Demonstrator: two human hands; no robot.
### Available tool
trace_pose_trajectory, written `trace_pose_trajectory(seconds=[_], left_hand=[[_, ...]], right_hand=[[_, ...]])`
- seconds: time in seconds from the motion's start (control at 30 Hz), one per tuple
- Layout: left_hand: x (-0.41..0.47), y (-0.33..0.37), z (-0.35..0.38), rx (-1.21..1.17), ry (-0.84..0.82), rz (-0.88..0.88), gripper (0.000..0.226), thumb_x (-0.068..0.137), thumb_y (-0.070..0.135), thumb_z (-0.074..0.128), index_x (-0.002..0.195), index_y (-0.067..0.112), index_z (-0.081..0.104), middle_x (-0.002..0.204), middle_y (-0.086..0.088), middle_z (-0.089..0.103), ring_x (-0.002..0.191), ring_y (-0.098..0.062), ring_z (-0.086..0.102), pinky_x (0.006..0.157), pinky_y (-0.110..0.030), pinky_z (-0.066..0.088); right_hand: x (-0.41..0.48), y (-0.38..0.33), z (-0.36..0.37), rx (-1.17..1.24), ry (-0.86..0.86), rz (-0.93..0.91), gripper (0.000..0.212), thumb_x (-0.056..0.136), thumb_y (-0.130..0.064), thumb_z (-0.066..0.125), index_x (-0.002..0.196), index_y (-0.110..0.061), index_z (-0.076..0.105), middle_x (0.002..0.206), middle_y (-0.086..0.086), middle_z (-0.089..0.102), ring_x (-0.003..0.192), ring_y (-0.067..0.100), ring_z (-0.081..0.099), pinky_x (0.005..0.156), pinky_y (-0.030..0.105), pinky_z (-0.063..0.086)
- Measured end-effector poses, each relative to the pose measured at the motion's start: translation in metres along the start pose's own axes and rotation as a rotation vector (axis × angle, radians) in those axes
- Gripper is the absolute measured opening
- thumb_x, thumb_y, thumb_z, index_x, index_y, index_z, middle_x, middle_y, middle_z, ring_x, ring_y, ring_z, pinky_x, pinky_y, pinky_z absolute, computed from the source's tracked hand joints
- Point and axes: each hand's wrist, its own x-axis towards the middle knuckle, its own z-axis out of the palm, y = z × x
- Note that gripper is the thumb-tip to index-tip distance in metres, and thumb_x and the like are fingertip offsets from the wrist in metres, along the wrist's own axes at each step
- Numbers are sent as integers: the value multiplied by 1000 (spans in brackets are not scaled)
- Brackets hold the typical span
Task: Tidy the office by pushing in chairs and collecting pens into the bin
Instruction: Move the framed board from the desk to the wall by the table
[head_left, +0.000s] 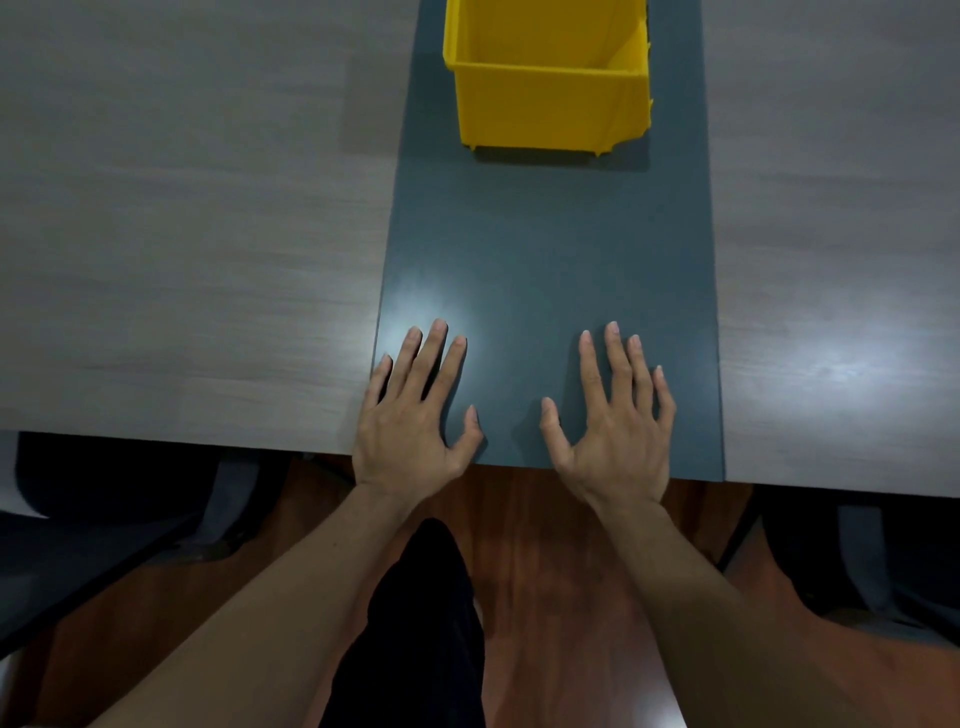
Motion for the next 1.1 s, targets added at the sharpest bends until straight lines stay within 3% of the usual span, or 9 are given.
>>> trace_pose_trajectory(seconds=[0.37, 0.5, 0.57, 0.63, 0.7, 0.8, 0.93, 1.1], left_hand=[[9, -3, -21, -107, -194, 14, 83, 104, 56, 45, 172, 33, 2, 181, 8, -7, 167, -18, -8, 135, -50, 11], [20, -11, -42, -145, -361, 44, 88, 100, 58, 45, 171, 36, -2, 179, 12, -15, 167, -16, -13, 135, -46, 6], [30, -13, -60, -184, -463, 24, 86, 98, 58, 45, 172, 35, 6, 180, 12, -11, 167, -17, -9, 135, -45, 12], [38, -10, -82, -251, -539, -31, 79, 100, 56, 46, 170, 31, 21, 181, 8, 3, 167, -18, 3, 134, -43, 20], [38, -9, -104, -299, -555, -73, 73, 102, 52, 46, 168, 27, 31, 179, 3, 20, 165, -20, 19, 132, -42, 25], [14, -11, -142, -355, -533, -128, 71, 101, 52, 45, 165, 22, 39, 174, -1, 34, 159, -22, 33, 129, -44, 31], [-27, -15, -186, -428, -478, -177, 74, 95, 56, 43, 160, 20, 47, 167, -1, 44, 154, -21, 42, 127, -39, 35], [-70, -20, -224, -482, -346, -203, 59, 102, 40, 56, 157, 18, 52, 161, 1, 52, 149, -18, 48, 123, -29, 34]], right_hand=[[10, -3, -16, 48, -121, 23, 85, 104, -67, 41, 171, -33, 2, 180, -6, -6, 167, 19, -7, 132, 54, 13], [16, 0, -31, 154, -276, 8, 87, 104, -73, 39, 169, -41, -10, 178, -12, -20, 164, 16, -20, 134, 53, 0], [24, 4, -42, 180, -386, 11, 91, 100, -78, 39, 168, -44, -12, 176, -14, -24, 163, 15, -23, 133, 52, -4], [35, 3, -59, 224, -488, 55, 94, 97, -82, 41, 170, -40, -2, 179, -12, -16, 165, 17, -14, 133, 54, 4], [43, -3, -82, 292, -549, 135, 96, 96, -81, 45, 171, -31, 12, 180, -2, 7, 167, 24, 4, 130, 58, 17], [30, -12, -118, 294, -522, 105, 88, 99, -72, 50, 169, -24, 26, 173, 8, 33, 164, 29, 18, 127, 58, 27], [-3, -23, -158, 302, -500, 37, 75, 102, -63, 54, 163, -21, 40, 169, 6, 41, 163, 26, 21, 127, 56, 28], [-31, -36, -195, 321, -467, -15, 69, 104, -59, 54, 160, -21, 44, 167, 3, 44, 162, 24, 23, 127, 54, 30]])
